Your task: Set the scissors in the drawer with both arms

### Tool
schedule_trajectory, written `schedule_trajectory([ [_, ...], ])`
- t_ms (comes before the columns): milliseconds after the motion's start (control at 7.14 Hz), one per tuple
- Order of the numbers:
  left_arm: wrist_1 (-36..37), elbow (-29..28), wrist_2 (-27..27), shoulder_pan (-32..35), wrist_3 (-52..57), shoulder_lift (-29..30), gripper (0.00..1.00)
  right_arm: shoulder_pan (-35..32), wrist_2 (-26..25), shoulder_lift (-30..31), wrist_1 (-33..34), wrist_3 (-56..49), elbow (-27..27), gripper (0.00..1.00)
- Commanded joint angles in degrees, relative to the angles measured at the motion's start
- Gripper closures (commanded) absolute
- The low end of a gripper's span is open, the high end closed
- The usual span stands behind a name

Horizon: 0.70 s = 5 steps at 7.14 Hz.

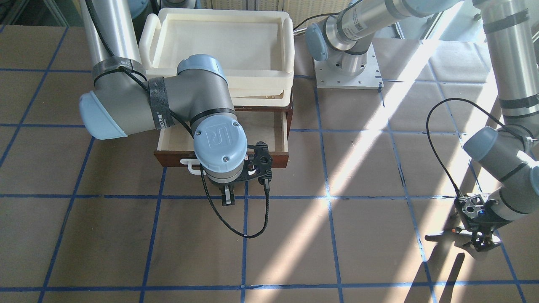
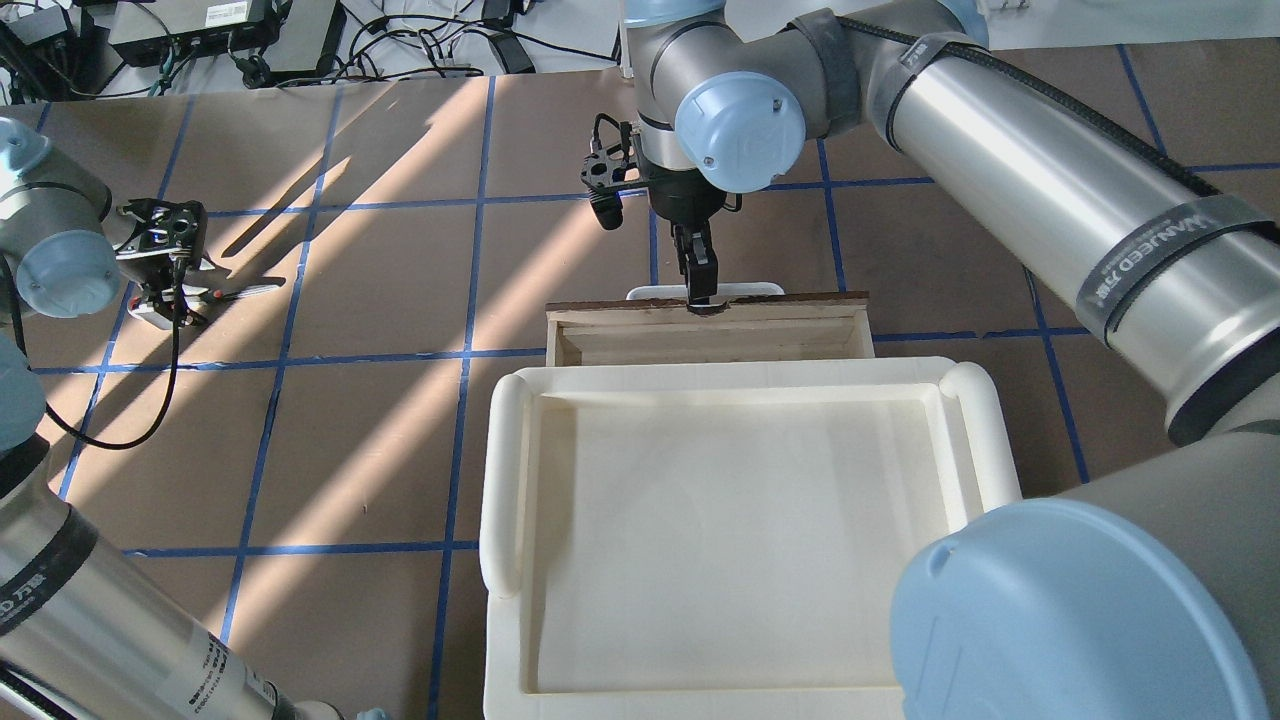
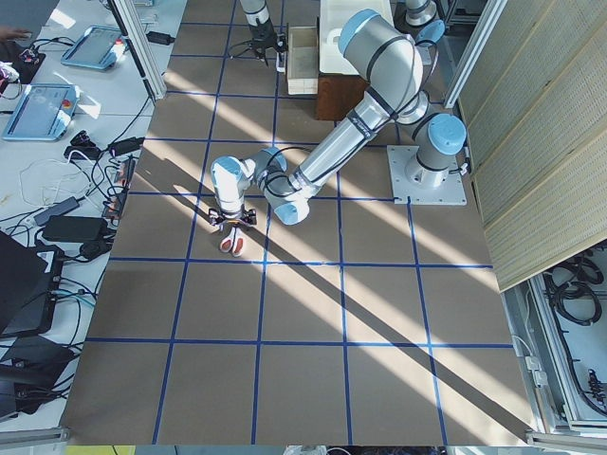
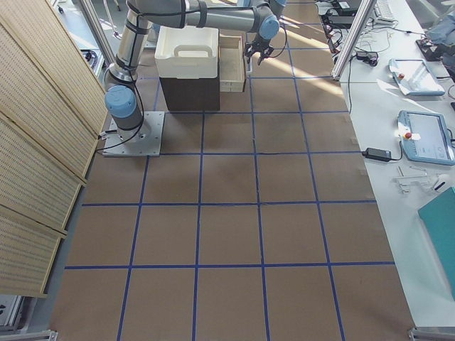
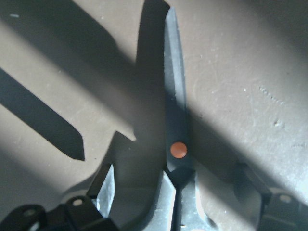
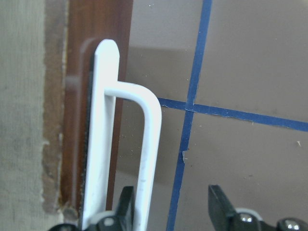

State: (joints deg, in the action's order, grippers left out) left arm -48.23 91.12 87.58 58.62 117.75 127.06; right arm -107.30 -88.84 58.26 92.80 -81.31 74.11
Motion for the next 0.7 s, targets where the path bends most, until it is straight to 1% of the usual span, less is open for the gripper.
schedule_trajectory([
  [0, -0.7, -0.1, 0.2, 0.0, -0.1, -0.1, 0.17, 0.7, -0.1, -1.2, 1.3, -0.8, -1.0, 0.41],
  [140, -0.7, -0.1, 1.7, 0.0, 0.0, -0.2, 0.48, 0.7, -0.1, -1.6, 1.4, -1.7, -1.9, 0.42],
  [280, -0.7, -0.1, 2.1, 0.0, 0.3, -0.2, 0.8, 0.8, 0.0, -2.2, 1.4, -2.2, -3.3, 0.44],
  [420, -0.7, -0.1, 2.2, 0.0, 0.3, -0.5, 1.0, 0.8, 0.2, -2.9, 1.4, -2.7, -4.6, 0.45],
  [560, -0.7, -0.1, 2.1, 0.0, 0.4, -0.7, 1.0, 0.7, 0.2, -3.2, 1.5, -3.3, -4.8, 0.45],
])
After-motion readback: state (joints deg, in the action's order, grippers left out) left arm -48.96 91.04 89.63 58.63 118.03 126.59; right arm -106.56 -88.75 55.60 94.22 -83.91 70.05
